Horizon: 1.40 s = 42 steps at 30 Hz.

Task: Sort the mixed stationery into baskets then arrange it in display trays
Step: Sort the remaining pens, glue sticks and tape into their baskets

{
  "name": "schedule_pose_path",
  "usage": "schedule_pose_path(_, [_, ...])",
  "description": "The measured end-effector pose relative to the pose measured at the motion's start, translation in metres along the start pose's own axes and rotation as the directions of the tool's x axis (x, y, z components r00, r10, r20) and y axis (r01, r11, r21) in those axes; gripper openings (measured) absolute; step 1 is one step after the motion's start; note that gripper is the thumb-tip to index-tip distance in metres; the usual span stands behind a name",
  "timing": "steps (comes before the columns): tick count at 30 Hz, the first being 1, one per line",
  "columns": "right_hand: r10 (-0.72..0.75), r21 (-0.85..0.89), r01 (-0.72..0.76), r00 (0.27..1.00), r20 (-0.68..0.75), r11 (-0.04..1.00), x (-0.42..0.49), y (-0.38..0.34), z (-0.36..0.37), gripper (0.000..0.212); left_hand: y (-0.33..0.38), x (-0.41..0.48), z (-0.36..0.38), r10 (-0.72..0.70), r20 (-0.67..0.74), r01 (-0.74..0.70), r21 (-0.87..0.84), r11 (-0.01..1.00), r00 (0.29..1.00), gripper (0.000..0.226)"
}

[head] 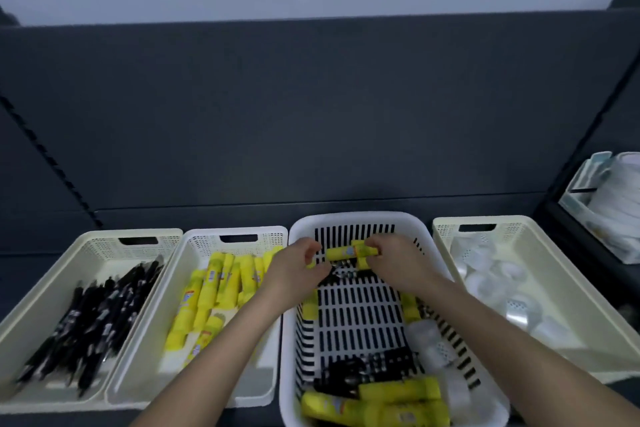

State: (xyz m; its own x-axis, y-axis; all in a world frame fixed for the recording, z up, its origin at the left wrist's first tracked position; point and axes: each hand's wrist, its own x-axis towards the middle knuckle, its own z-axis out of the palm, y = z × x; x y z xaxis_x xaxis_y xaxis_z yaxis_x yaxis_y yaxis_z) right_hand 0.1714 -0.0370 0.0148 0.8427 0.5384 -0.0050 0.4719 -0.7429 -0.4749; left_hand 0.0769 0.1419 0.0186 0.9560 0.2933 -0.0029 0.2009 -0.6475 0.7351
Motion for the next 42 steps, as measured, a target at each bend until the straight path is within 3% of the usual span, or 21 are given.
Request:
schedule_pose_path(3, [-0.094, -0.23, 0.122, 0.987, 0.127, 0.965, 0.015, 0.005, 0.002, 0.0, 0.006, -0.003, 0.016, -0.071, -0.023, 0.072, 0.039, 0.997, 0.997, 0.042])
schedule_pose_path(8, [-0.091, -0.388, 0.205, 0.952, 0.293, 0.898, 0.033, 0.018, 0.01, 0.032, 0.011, -0.007, 0.036, -0.14, 0.019, 0.139, 0.017, 0.99, 0.99, 0.05])
schedule_pose_path(11, [-0.112, -0.458, 0.245, 0.948, 0.297, 0.854, 0.039, 0.026, 0.01, 0.036, 0.013, -0.004, 0.04, -0.162, 0.007, 0.162, 0.016, 0.987, 0.987, 0.047])
schedule_pose_path(14, [-0.1, -0.506, 0.254, 0.945, 0.31, 0.824, 0.044, 0.028, 0.006, 0.029, 0.018, -0.001, 0.042, -0.178, 0.02, 0.175, 0.102, 0.979, 0.984, 0.038])
schedule_pose_path(17, [-0.046, -0.528, 0.234, 0.938, 0.345, 0.816, 0.048, 0.031, 0.0, 0.033, 0.02, 0.001, 0.047, -0.169, 0.054, 0.146, 0.291, 0.945, 0.984, 0.02])
schedule_pose_path(20, [-0.024, -0.472, 0.229, 0.916, 0.402, 0.851, 0.048, 0.036, -0.005, 0.038, 0.018, 0.004, 0.054, -0.151, 0.071, 0.098, 0.487, 0.868, 0.986, 0.03])
schedule_pose_path(25, [-0.051, -0.462, 0.241, 0.921, 0.386, 0.853, 0.044, 0.035, -0.007, 0.012, 0.01, 0.012, 0.062, -0.165, 0.066, 0.111, 0.498, 0.86, 0.984, 0.04])
schedule_pose_path(29, [-0.054, -0.229, 0.133, 0.945, 0.322, 0.964, 0.044, 0.04, -0.009, 0.013, 0.007, 0.018, 0.064, -0.061, 0.017, 0.047, 0.457, 0.888, 0.998, 0.052])
schedule_pose_path(32, [0.034, 0.006, -0.035, 0.988, 0.149, 0.999, 0.042, 0.04, -0.018, 0.038, 0.013, 0.029, 0.058, 0.009, -0.05, 0.008, 0.328, 0.945, 0.999, 0.018])
schedule_pose_path(34, [0.137, 0.221, -0.135, 0.991, 0.008, 0.966, 0.038, 0.039, -0.024, 0.038, 0.019, 0.04, 0.057, 0.078, -0.039, -0.066, 0.24, 0.969, 0.996, 0.007])
schedule_pose_path(37, [0.292, 0.545, -0.212, 0.954, -0.064, 0.811, 0.031, 0.041, -0.031, 0.026, 0.027, 0.055, 0.064, 0.178, 0.104, -0.195, 0.181, 0.964, 0.978, 0.004])
schedule_pose_path(42, [0.388, 0.676, -0.219, 0.915, -0.107, 0.704, 0.019, 0.045, -0.037, 0.011, 0.031, 0.079, 0.088, 0.28, 0.35, -0.375, 0.24, 0.895, 0.894, 0.009])
